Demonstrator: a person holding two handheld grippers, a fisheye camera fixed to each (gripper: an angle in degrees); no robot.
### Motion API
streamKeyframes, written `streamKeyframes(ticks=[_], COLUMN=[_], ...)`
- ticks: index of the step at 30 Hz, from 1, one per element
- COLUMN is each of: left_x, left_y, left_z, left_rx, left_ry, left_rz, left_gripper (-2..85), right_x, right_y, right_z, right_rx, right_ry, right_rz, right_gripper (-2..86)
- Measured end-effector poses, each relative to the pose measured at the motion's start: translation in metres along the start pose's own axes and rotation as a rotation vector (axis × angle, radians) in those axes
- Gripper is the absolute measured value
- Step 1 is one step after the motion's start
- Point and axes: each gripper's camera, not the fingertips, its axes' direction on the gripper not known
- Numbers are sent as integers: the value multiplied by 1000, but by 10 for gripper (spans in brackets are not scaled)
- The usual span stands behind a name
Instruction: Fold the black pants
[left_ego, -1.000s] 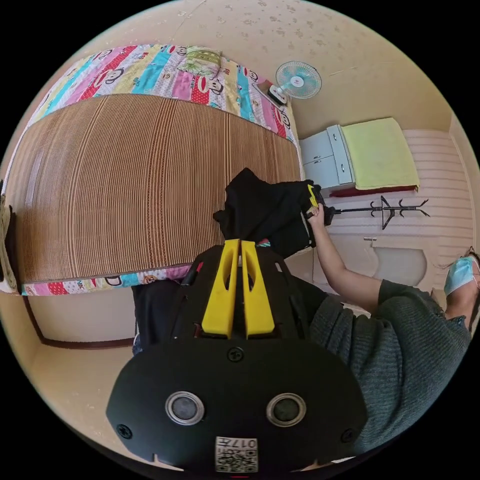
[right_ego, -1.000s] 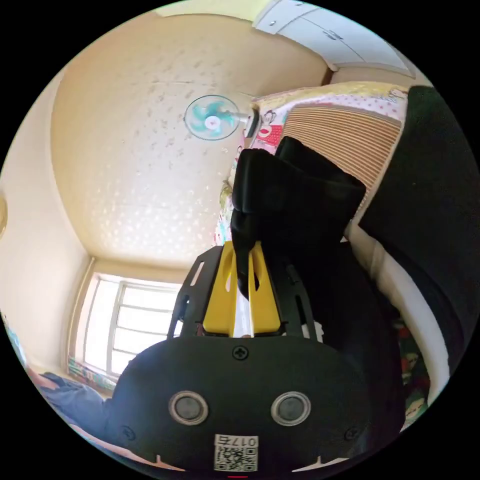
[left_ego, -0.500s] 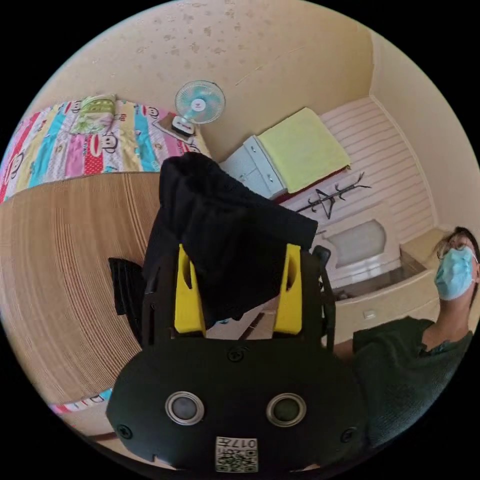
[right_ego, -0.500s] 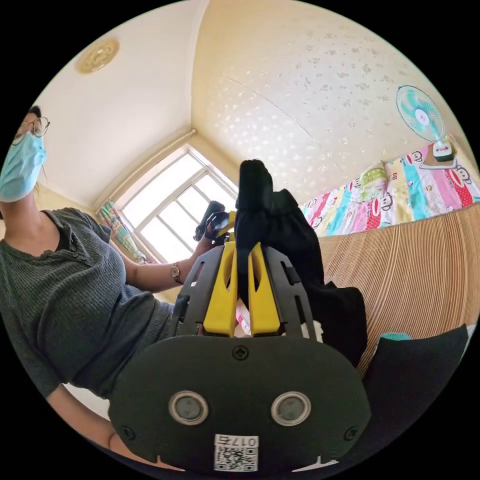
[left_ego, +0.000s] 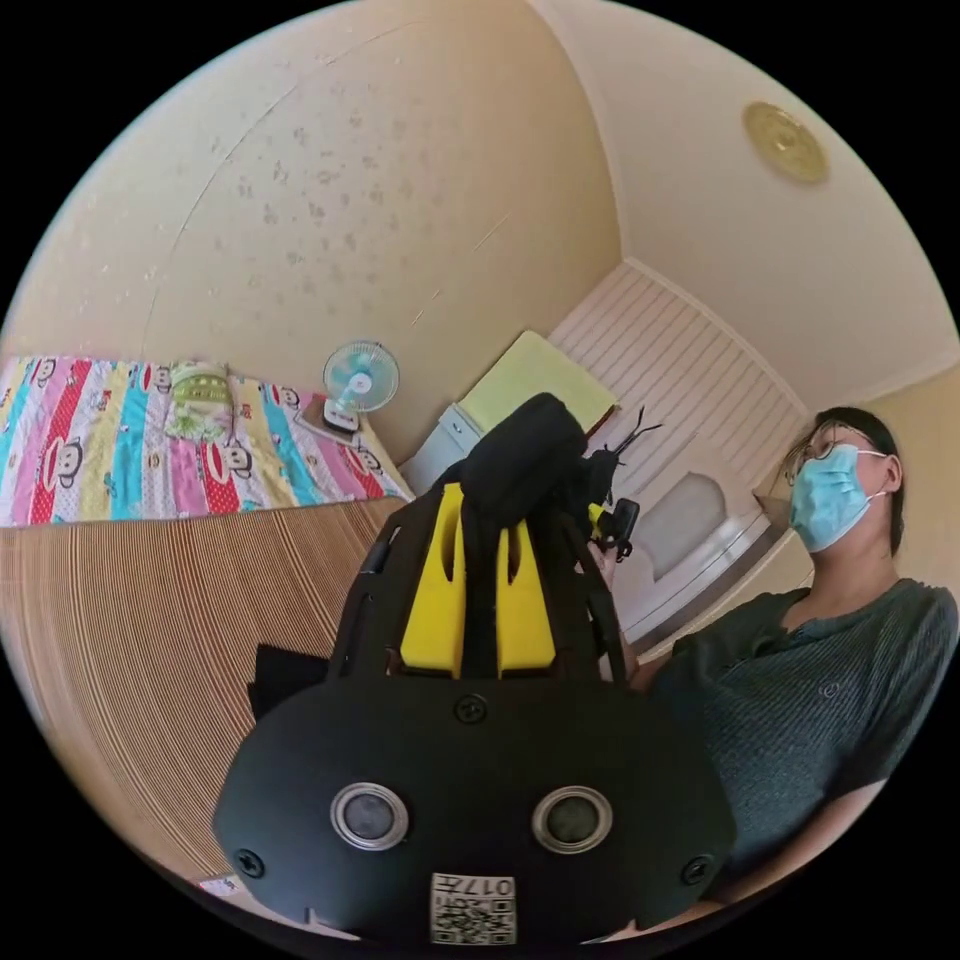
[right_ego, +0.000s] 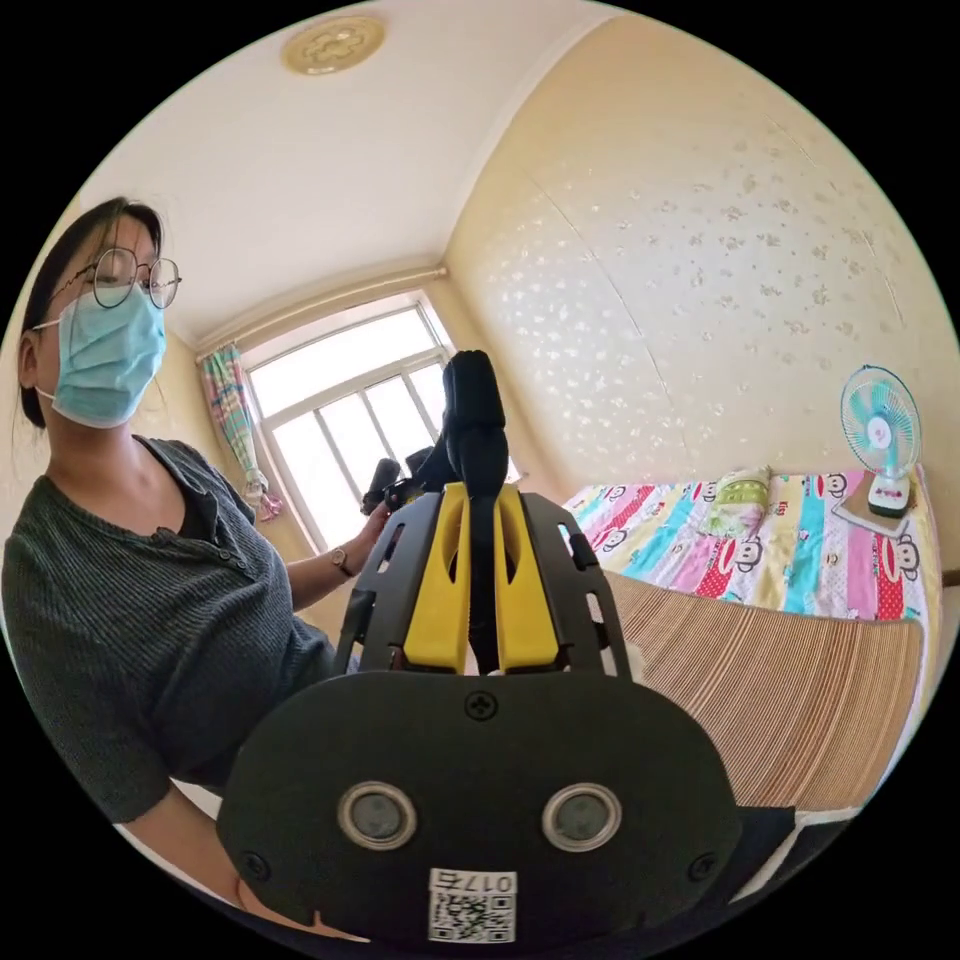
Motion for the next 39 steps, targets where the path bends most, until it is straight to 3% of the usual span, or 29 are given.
streamKeyframes(ticks=[6, 10, 17, 24, 28, 32, 36, 39], left_x=[101, 154, 245, 280, 264, 193, 93, 6], left_y=[-35, -50, -76, -100, -105, -89, -61, -94], left_z=[-148, -222, -319, -386, -402, -393, -360, -324], left_rx=[181, 254, 311, 359, 371, 338, 329, 226], left_ry=[-6, 4, -156, -139, -136, -120, -210, -227], left_rz=[283, 407, 632, 724, 725, 572, 383, 232], left_gripper=[40, 39, 40, 42, 43, 42, 40, 40], right_x=[-90, -136, -218, -259, -257, -230, -149, -55], right_y=[-52, -86, -130, -162, -167, -149, -116, -103], right_z=[48, 76, 98, 127, 155, 190, 243, 279], right_rx=[29, 63, 140, 182, 138, 92, -59, -85], right_ry=[-164, -335, -212, -243, -124, 20, 67, 21], right_rz=[-181, -181, -328, -303, -270, -231, -17, 193], right_gripper=[36, 35, 32, 29, 28, 27, 25, 23])
